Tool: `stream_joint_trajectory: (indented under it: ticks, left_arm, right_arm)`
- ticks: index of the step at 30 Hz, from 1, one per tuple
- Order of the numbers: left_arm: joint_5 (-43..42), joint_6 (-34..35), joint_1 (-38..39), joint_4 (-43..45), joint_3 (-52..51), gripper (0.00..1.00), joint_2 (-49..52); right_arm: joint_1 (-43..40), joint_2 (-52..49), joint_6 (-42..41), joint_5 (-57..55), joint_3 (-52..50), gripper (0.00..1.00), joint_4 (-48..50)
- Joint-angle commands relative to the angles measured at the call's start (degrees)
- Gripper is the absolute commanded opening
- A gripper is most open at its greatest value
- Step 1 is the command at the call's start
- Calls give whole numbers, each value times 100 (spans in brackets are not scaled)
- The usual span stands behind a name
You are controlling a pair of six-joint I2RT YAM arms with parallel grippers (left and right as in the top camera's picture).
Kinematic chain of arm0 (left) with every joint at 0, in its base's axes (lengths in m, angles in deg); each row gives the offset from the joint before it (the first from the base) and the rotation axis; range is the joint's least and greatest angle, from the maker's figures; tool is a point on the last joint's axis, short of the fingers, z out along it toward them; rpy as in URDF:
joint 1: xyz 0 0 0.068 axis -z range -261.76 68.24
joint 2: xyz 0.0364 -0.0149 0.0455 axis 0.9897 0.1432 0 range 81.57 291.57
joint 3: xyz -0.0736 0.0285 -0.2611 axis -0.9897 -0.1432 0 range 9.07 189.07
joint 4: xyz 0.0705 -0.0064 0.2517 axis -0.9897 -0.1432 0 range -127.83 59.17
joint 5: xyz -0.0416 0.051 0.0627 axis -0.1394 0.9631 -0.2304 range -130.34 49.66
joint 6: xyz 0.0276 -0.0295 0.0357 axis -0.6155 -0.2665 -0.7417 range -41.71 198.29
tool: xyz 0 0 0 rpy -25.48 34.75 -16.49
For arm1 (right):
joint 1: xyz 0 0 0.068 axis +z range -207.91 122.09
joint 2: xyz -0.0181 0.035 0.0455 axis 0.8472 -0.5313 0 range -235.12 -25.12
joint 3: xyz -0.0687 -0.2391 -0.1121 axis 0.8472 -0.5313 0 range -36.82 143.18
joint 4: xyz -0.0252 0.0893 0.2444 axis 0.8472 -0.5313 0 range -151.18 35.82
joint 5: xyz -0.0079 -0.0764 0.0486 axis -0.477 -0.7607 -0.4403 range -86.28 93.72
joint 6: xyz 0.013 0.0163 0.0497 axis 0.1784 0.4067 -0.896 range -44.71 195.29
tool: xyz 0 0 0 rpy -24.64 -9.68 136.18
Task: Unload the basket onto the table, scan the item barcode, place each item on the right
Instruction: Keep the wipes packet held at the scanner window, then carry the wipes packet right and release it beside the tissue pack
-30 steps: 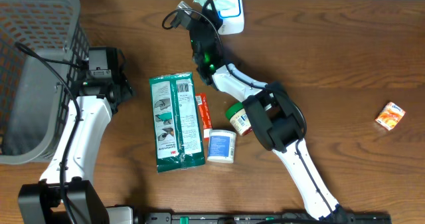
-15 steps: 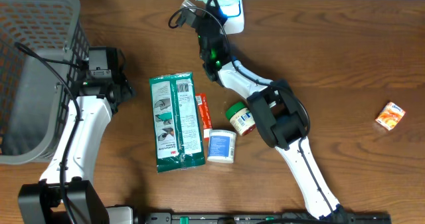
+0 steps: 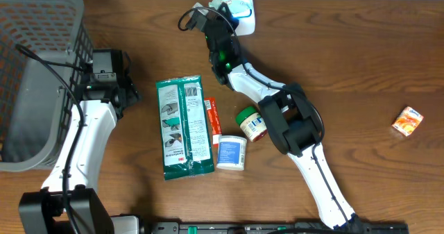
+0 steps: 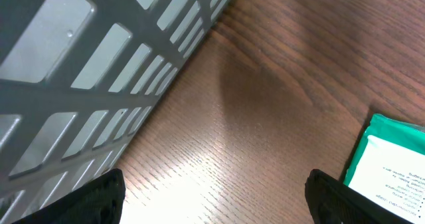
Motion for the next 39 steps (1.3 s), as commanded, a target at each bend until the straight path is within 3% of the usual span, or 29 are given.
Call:
stream_joint_trajectory:
  ticks: [1,7,13,19,22,26,30,34,39]
  left_arm:
    - [72,35,-20,0,-79,86,42]
    - [72,35,-20,0,-79,86,42]
    - [72,35,-20,0,-79,86,42]
    - [72,35,-20,0,-79,87,42]
    - [72,35,-20,0,-79,86,42]
    - [72,35,-20,0,-79,87,42]
    - [72,35,-20,0,-79,86,42]
    - [72,35,-20,0,-79,86,42]
    - [72,35,-20,0,-79,86,42]
  right_arm:
    - [15,-131,-428,-153,59,1,-63]
    - [26,-131,-542,-173,59,1,17]
    - [26,48,-706,-581,72,1,1794]
    - [37,949,-1150,-925,74,1,1364]
    - [37,1545,-1609,-1231,74,1,492]
    - [22,2555,-2643,-970,74,1,-1779]
    - [-133,3602,-3812,308,74,1,-4350]
    - [-542,4424,-4723,1281,74,1,-6253]
    - [-1427,5018,-5014,2249,74,1,-8262]
